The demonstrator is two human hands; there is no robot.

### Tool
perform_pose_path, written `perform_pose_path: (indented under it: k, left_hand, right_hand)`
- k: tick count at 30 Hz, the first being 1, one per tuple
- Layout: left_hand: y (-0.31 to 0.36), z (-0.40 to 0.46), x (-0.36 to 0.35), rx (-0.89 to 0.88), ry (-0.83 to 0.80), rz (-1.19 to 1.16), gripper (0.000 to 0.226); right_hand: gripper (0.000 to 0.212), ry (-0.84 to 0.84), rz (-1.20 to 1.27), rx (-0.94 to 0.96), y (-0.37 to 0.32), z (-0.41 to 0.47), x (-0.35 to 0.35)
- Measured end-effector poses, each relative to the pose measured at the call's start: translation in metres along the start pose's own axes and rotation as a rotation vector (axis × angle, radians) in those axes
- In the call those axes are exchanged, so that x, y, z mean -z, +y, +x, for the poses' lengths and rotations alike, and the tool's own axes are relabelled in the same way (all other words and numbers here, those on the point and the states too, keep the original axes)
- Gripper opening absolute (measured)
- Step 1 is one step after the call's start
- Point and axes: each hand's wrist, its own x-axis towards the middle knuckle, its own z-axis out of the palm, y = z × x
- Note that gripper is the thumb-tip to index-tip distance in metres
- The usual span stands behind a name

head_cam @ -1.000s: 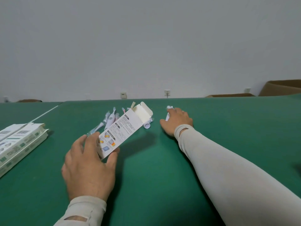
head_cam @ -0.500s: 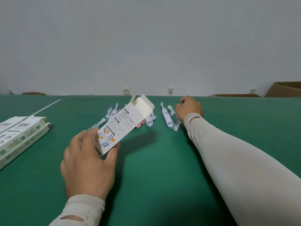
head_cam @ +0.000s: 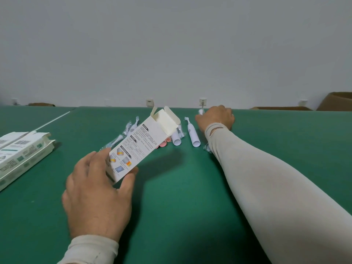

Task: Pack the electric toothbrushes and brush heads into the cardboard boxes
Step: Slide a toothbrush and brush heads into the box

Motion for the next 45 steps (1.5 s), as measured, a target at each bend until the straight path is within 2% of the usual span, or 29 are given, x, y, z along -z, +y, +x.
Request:
perform_pose_path:
  k: [3, 5, 7, 9, 12, 15, 20, 22, 26, 27, 32, 36, 38, 41, 43, 45]
  left_hand:
    - [0.001, 0.000, 0.001, 0.001, 0.002, -0.009, 0.054]
    - [0.001, 0.001, 0.001, -0.005, 0.006, -0.015, 0.053]
    - [0.000, 0.001, 0.000, -0.008, 0.008, -0.015, 0.053]
    - [-0.001, 0.001, -0.001, -0.009, 0.011, -0.011, 0.053]
    - [0.000, 0.001, 0.000, -0.012, 0.011, -0.016, 0.054]
    - [0.000, 0.002, 0.000, -0.017, -0.009, -0.002, 0.053]
    - [0.003, 0.002, 0.001, -0.032, -0.040, 0.015, 0.051]
    - [0.004, 0.000, 0.002, -0.049, -0.055, -0.005, 0.053]
    - [0.009, -0.006, 0.005, -0.123, -0.107, -0.003, 0.054]
    - [0.011, -0.008, 0.005, -0.152, -0.131, -0.004, 0.055]
    - [0.019, -0.020, 0.007, -0.328, -0.237, -0.108, 0.057]
    - [0.038, -0.033, 0.010, -0.312, -0.211, -0.168, 0.053]
    - [0.047, -0.042, 0.010, -0.298, -0.174, -0.204, 0.049]
    - [0.049, -0.054, 0.008, -0.295, -0.172, -0.249, 0.053]
    - [0.042, -0.056, 0.007, -0.309, -0.215, -0.182, 0.064]
    - [0.035, -0.052, 0.005, -0.344, -0.243, -0.102, 0.063]
  right_hand:
    - [0.058, -0.179, 0.163, 0.015, -0.017, -0.005, 0.006]
    - [0.066, -0.233, 0.204, 0.018, -0.020, -0.012, 0.009]
    - [0.059, -0.262, 0.075, 0.065, -0.012, -0.021, 0.008]
    - [0.054, -0.401, -0.056, 0.114, 0.000, -0.031, 0.005]
    - [0.052, -0.505, -0.036, 0.119, 0.011, -0.043, 0.002]
    - [0.050, -0.445, 0.011, 0.084, 0.018, -0.055, 0.004]
    - [0.074, -0.440, -0.001, 0.024, 0.049, -0.090, 0.024]
    - [0.067, -0.432, -0.008, -0.018, 0.067, -0.115, 0.040]
    - [0.024, -0.334, 0.008, -0.031, 0.101, -0.182, 0.078]
    - [0.020, -0.326, 0.013, -0.016, 0.110, -0.199, 0.087]
    - [0.023, -0.290, 0.048, 0.088, 0.133, -0.242, 0.116]
    - [0.030, -0.313, 0.150, 0.080, 0.137, -0.234, 0.126]
    - [0.024, -0.308, 0.307, 0.095, 0.143, -0.229, 0.127]
    - [0.031, -0.225, 0.658, 0.075, 0.154, -0.227, 0.132]
    - [0.018, -0.125, 0.798, 0.070, 0.158, -0.227, 0.138]
    - [0.009, -0.043, 0.968, 0.043, 0.157, -0.225, 0.145]
